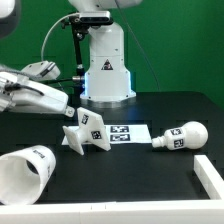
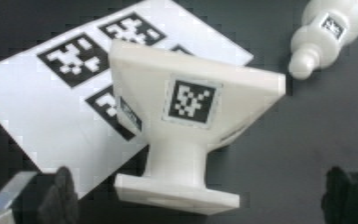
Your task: Assemble lamp
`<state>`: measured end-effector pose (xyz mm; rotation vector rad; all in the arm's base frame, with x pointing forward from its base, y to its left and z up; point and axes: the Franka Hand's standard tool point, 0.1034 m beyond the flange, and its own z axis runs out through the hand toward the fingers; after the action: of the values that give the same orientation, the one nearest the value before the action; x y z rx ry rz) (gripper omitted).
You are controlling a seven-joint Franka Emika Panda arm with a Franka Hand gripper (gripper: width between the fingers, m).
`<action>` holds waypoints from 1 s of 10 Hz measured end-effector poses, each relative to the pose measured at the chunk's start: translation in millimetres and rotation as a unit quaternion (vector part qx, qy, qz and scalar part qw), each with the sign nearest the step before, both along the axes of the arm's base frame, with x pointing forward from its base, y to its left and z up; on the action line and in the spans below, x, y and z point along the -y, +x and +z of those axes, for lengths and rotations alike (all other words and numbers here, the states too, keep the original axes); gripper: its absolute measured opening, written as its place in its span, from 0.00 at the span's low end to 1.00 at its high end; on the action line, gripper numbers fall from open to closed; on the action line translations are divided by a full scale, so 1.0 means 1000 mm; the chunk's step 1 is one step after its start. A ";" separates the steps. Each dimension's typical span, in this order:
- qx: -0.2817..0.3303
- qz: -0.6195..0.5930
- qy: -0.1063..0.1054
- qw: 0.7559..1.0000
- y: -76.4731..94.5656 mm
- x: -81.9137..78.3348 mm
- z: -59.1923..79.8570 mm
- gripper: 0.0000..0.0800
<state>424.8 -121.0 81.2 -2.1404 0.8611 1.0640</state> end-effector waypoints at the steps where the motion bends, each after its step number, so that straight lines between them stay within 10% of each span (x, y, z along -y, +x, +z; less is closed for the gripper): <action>1: -0.013 0.007 0.020 1.000 -0.001 -0.001 -0.003 0.87; 4: -0.052 -0.019 0.068 0.996 -0.009 -0.010 -0.011 0.87; 10: -0.063 -0.006 0.078 0.995 -0.015 -0.021 -0.030 0.87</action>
Offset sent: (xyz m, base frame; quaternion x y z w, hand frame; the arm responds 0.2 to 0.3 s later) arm -0.0016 0.0025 -0.0211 0.1112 -0.1450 0.1200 0.9758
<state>409.5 -100.0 51.5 -1.9548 0.8185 1.2302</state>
